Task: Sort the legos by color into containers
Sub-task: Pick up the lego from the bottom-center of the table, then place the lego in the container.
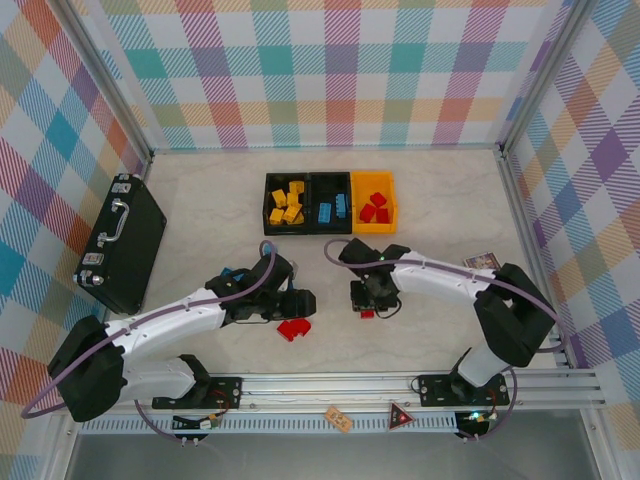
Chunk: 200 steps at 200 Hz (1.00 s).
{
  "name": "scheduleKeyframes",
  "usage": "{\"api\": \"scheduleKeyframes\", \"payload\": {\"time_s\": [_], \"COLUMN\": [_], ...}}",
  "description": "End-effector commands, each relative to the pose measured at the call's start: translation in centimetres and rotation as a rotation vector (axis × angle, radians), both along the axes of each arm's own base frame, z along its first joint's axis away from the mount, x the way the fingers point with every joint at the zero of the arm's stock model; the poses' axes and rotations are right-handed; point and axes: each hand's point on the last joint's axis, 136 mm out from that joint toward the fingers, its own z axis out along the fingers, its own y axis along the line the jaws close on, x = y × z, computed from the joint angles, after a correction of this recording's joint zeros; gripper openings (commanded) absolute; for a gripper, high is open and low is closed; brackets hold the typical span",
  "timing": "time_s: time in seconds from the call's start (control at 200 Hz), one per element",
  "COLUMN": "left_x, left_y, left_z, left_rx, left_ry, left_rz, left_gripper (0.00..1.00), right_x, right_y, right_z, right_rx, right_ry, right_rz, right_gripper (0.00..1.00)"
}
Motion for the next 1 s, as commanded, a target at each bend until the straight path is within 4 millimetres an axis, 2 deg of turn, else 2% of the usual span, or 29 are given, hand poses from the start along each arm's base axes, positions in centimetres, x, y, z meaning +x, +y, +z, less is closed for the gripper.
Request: {"api": "scheduleKeyframes", "payload": {"time_s": [0.0, 0.19, 0.425, 0.69, 0.995], "left_x": [1.3, 3.4, 5.1, 5.7, 5.3], "left_y": [-1.0, -1.6, -2.9, -3.4, -2.3], "left_z": [1.5, 2.4, 2.8, 2.7, 2.4], "left_rx": [-0.019, 0.004, 0.008, 0.007, 0.026], "left_ry": [-0.056, -0.094, -0.113, -0.107, -0.107], "left_rz": [0.031, 0.075, 0.088, 0.093, 0.11], "left_gripper": [0.62, 0.62, 0.62, 0.62, 0.62], "right_x": [2.8, 8.8, 16.0, 23.2, 29.6], "right_y": [-0.2, -0.3, -0.9, -1.8, -2.4], "right_z": [2.8, 5.9, 7.7, 7.3, 5.8], "right_rx": [0.004, 0.019, 0.019, 0.018, 0.045], "right_ry": [-0.093, -0.2, -0.259, -0.274, -0.266], "right_rz": [0.022, 0.021, -0.017, -0.091, -0.171], "right_gripper": [0.26, 0.28, 0.29, 0.29, 0.3]}}
